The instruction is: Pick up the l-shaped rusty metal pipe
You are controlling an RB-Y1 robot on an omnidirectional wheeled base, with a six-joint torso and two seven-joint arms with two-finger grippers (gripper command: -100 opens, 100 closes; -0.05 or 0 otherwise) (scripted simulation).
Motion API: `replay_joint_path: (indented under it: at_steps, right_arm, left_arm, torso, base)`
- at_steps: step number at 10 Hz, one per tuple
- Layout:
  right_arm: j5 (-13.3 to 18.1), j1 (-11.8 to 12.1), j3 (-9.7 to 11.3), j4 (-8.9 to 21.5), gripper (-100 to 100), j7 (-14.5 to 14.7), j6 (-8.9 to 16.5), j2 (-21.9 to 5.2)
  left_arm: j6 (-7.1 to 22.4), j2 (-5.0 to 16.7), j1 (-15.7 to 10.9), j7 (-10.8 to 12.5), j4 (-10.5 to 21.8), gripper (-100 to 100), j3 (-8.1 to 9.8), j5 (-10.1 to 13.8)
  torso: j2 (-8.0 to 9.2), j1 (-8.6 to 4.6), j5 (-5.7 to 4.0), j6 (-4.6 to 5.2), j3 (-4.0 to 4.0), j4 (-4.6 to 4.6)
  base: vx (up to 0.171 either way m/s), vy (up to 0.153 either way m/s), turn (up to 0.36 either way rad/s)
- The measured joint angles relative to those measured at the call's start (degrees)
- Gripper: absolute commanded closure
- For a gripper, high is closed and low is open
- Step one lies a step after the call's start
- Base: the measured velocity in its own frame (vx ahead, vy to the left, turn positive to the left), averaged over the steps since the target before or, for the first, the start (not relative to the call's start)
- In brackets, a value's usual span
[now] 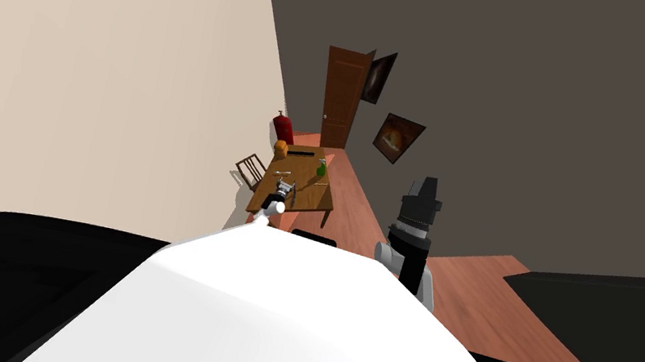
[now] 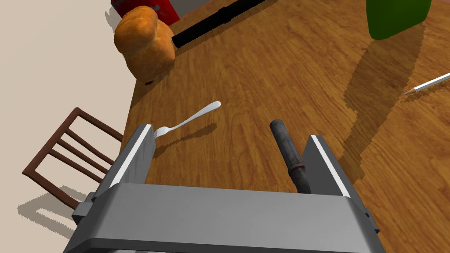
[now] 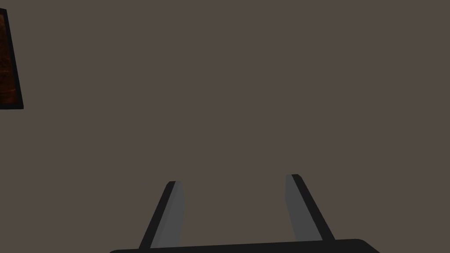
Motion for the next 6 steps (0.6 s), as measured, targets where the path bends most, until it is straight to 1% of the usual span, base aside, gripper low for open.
replay_joint_path:
  at_steps: [2,3,4,6]
  right_arm:
    - [0.00,0.00,0.00,0.00,0,0.00,0.00,0.00]
    - [0.00,0.00,0.00,0.00,0,0.00,0.00,0.00]
    - [0.00,0.00,0.00,0.00,0,0.00,0.00,0.00]
    - [0.00,0.00,0.00,0.00,0,0.00,0.00,0.00]
  left_arm:
    - [0.87,-0.02,-1.39,1.59,2.74,-100,-0.09,1.65]
    - [1.12,-0.12,-2.14,2.20,4.50,-100,-0.16,2.20]
    - [1.47,-0.09,-3.28,3.17,6.52,-100,-0.27,3.23]
    - [2.32,-0.44,-4.49,4.47,9.58,-100,-0.24,4.70]
  torso:
    - [-0.01,0.00,0.00,0.01,0.00,0.00]
    - [0.00,0.01,0.00,0.00,0.00,0.00]
    - [0.00,0.00,0.00,0.00,0.00,0.00]
    - [0.00,0.00,0.00,0.00,0.00,0.00]
  base:
    - [0.020,-0.013,0.023]
    - [0.017,-0.016,0.034]
    - [0.017,-0.015,0.016]
    - [0.026,-0.016,0.038]
